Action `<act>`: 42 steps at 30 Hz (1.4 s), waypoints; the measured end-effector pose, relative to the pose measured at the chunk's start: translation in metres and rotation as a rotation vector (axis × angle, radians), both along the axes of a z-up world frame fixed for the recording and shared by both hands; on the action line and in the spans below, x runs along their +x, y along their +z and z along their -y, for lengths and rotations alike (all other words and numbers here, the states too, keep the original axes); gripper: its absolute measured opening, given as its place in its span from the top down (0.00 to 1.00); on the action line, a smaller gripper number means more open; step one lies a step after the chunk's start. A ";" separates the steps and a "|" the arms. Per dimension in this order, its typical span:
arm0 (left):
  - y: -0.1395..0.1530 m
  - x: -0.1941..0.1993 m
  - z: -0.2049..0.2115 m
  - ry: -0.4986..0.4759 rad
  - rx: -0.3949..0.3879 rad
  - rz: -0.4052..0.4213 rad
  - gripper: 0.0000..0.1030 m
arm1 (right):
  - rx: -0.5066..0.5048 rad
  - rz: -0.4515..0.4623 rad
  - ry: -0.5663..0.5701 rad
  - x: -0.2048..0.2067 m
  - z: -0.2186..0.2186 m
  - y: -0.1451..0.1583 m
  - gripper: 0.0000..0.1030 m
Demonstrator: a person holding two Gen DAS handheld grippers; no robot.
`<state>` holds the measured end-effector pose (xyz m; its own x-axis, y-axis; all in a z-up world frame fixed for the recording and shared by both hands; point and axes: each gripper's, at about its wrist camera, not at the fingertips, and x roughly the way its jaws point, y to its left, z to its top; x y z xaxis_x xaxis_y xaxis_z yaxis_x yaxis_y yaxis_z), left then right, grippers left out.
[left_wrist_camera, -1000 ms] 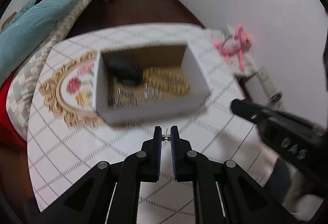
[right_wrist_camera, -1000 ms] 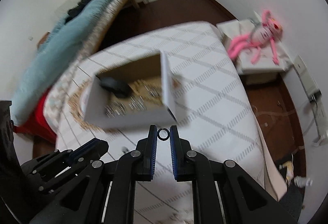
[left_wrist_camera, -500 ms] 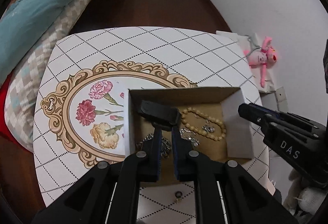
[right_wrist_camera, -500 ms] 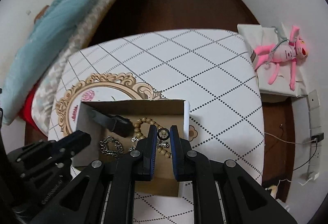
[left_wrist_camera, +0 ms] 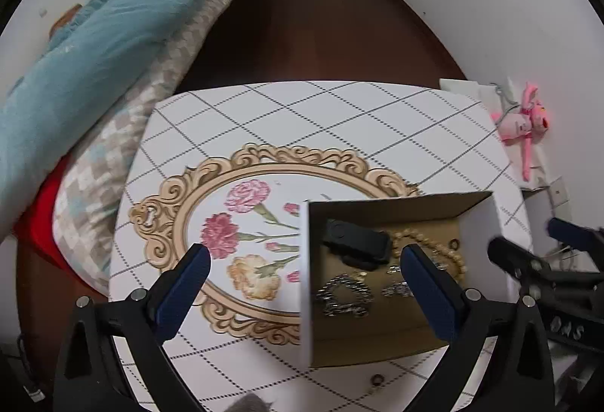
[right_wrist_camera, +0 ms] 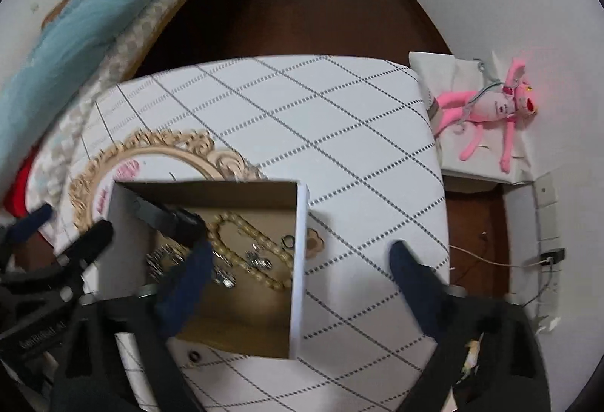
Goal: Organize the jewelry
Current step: 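Lower both items into the box and open both tools, then lift both tools out of the box, then grasp the second black ring with the right tool while the left tool grasps the gold pendant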
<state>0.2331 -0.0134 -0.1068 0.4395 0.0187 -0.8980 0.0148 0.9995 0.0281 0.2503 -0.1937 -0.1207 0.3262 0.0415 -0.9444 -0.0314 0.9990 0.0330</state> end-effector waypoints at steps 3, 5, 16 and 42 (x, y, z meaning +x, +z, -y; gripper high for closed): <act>-0.004 -0.005 -0.003 0.008 0.016 0.004 0.00 | -0.036 -0.002 -0.004 -0.007 -0.001 -0.005 0.04; -0.004 -0.008 -0.004 0.013 0.015 0.005 0.00 | -0.040 0.009 -0.016 -0.011 -0.001 -0.005 0.00; 0.027 -0.040 -0.017 0.025 -0.003 0.068 0.00 | 0.018 0.099 -0.025 -0.053 -0.005 0.033 0.00; -0.098 -0.122 -0.063 0.079 0.045 -0.173 0.00 | 0.055 -0.088 0.092 -0.117 -0.098 -0.082 0.59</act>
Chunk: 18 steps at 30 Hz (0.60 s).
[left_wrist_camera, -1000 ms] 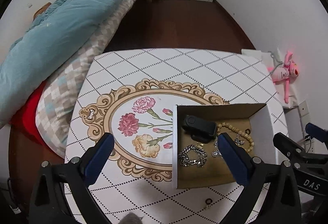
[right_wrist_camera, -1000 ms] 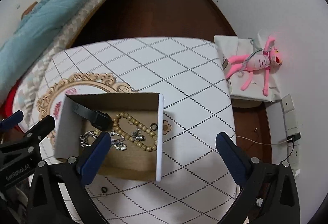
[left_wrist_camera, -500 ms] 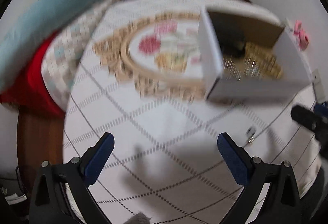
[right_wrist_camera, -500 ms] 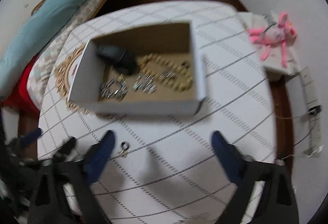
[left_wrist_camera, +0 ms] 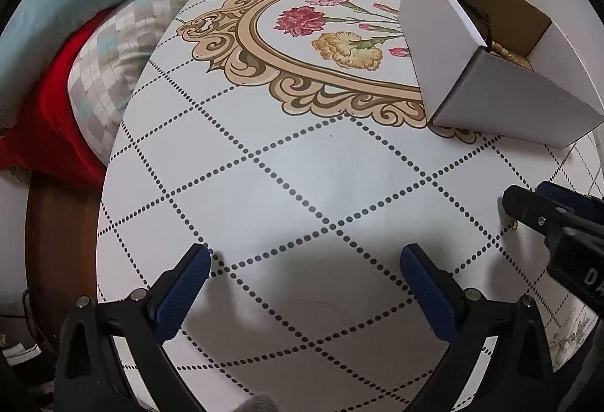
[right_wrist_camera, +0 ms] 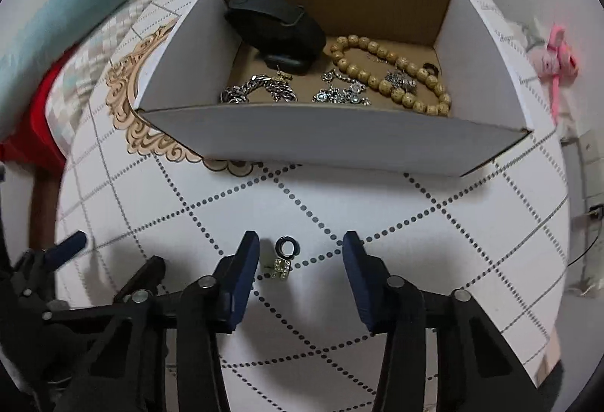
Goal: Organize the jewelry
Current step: 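Grasp the second black ring with the right tool while the left tool grasps the gold pendant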
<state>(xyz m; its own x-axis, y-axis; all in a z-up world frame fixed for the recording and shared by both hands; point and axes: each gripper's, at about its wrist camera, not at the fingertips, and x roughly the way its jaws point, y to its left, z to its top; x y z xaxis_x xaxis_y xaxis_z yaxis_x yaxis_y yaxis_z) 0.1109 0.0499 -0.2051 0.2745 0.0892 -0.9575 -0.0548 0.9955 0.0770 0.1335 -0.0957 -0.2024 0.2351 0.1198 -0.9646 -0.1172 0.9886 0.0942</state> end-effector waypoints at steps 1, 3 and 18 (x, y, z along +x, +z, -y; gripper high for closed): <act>0.000 0.000 0.000 0.002 -0.001 0.001 0.00 | -0.020 0.004 0.009 0.000 -0.003 0.000 0.68; 0.000 0.000 0.001 0.003 0.001 0.003 0.00 | -0.039 0.014 0.036 -0.003 -0.008 0.000 0.85; 0.029 -0.019 0.059 -0.085 -0.082 0.106 0.01 | 0.042 0.064 -0.158 -0.020 0.082 0.023 0.88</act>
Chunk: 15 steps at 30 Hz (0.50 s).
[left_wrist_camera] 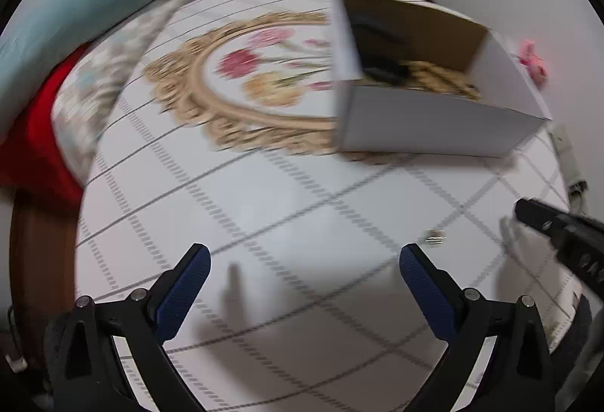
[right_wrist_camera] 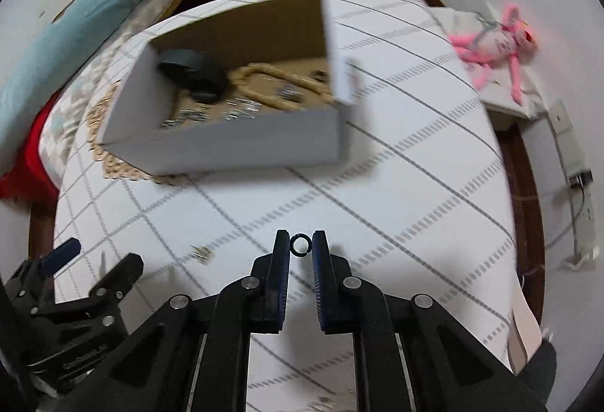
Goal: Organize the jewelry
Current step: 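Grasp the second black ring with the right tool while the left tool grasps the gold pendant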
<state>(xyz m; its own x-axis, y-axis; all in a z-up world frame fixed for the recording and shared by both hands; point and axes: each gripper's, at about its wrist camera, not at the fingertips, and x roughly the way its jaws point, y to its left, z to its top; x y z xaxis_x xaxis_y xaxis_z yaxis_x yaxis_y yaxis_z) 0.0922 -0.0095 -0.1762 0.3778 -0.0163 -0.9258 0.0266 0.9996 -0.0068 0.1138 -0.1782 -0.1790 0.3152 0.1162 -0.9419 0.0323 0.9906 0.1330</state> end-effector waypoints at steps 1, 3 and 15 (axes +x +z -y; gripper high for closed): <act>-0.001 -0.002 0.007 -0.013 -0.003 0.003 0.01 | 0.002 -0.002 -0.016 -0.004 0.007 -0.002 0.88; -0.003 -0.001 0.024 -0.058 -0.005 0.012 0.02 | 0.014 -0.010 -0.047 -0.011 0.019 -0.008 0.88; -0.017 0.006 0.066 -0.197 0.049 0.032 0.76 | 0.031 -0.020 -0.107 -0.024 0.044 -0.021 0.88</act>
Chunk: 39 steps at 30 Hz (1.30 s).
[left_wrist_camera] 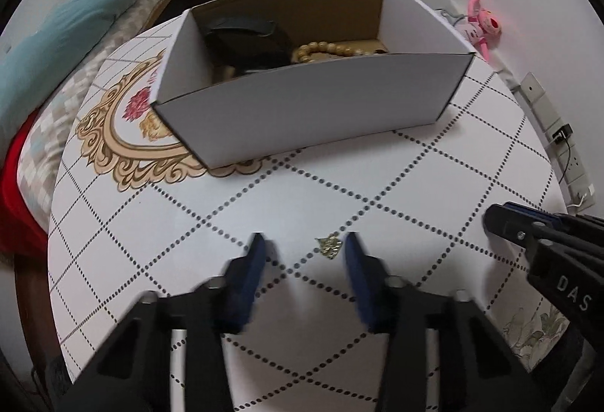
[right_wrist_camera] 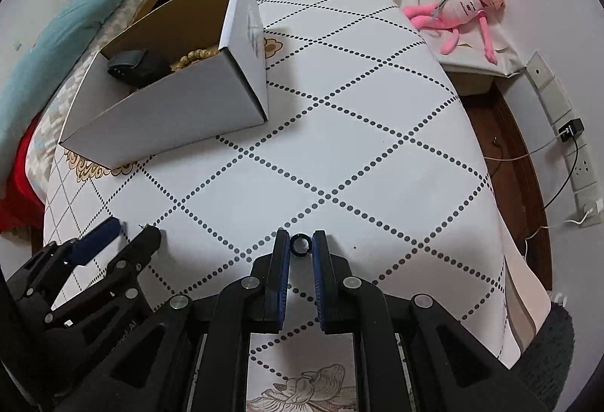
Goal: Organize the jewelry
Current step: 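Grasp the second black ring with the right tool while the left tool grasps the gold pendant, then carry both items into the box and open both tools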
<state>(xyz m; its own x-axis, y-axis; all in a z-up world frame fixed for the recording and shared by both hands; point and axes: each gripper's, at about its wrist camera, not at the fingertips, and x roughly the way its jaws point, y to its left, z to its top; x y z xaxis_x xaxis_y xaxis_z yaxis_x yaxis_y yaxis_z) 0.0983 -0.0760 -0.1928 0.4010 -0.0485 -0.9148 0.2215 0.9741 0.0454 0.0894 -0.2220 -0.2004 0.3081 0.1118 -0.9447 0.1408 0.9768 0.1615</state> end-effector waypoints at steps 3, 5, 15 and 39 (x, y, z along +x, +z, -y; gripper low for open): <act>0.000 0.000 0.006 -0.019 -0.002 0.001 0.89 | 0.003 0.001 -0.003 0.001 0.000 0.000 0.88; 0.000 0.001 0.008 -0.027 0.006 0.006 0.89 | 0.005 0.001 -0.005 0.001 0.001 0.000 0.88; 0.012 0.002 0.002 -0.028 -0.049 0.005 0.96 | 0.047 0.030 -0.013 0.000 0.004 0.016 0.88; 0.121 0.103 -0.058 0.081 -0.261 0.099 0.96 | 0.149 0.180 0.072 0.114 -0.022 0.105 0.88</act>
<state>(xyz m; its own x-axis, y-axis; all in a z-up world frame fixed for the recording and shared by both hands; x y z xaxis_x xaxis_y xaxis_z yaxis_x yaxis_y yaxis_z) 0.2009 -0.0180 -0.0722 0.5000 -0.2417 -0.8316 0.1499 0.9699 -0.1918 0.2031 -0.2002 -0.0953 0.4563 0.2739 -0.8466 0.0275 0.9467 0.3211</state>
